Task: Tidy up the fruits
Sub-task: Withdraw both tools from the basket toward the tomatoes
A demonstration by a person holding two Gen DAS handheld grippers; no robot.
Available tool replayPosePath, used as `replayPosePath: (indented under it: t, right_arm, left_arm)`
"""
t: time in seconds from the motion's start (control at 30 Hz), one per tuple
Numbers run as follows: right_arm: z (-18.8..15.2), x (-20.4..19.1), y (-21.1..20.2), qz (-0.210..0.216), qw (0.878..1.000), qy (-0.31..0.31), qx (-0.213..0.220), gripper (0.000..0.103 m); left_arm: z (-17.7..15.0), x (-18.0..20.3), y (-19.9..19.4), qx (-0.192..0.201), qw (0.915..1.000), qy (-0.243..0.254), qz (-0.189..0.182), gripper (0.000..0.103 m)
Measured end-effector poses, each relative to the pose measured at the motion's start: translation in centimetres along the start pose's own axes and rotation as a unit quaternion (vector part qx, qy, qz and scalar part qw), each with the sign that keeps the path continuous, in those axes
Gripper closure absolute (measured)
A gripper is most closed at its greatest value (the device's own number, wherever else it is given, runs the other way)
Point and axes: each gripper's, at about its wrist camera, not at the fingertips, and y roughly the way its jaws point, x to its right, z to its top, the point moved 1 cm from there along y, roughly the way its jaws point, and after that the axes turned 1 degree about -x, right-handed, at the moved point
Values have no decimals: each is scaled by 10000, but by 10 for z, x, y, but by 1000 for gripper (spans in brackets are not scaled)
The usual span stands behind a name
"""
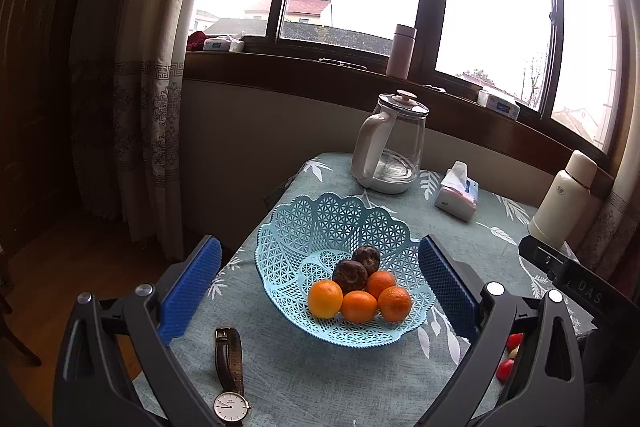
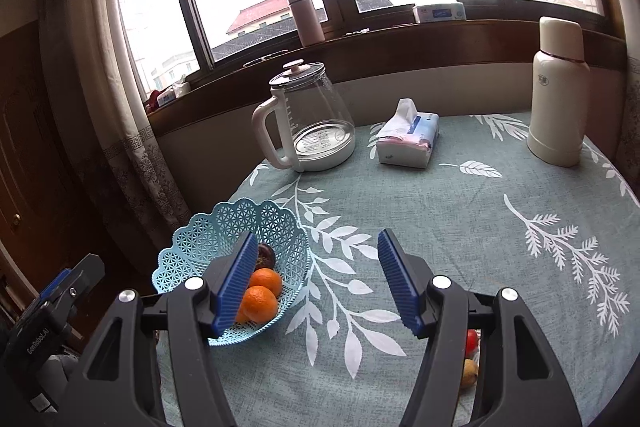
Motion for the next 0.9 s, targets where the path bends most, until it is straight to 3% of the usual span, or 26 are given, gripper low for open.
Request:
replayPosePath:
  t: [0.1, 0.9]
  right_arm:
    - [-3, 12, -5, -113, 9999, 122, 44, 32]
    - [-26, 102, -24, -826, 9937, 756, -94, 32]
  left_arm:
    - [-2, 5, -1, -15, 10000, 47, -56, 3]
    - [-24, 53, 9, -299, 9970, 584, -420, 3]
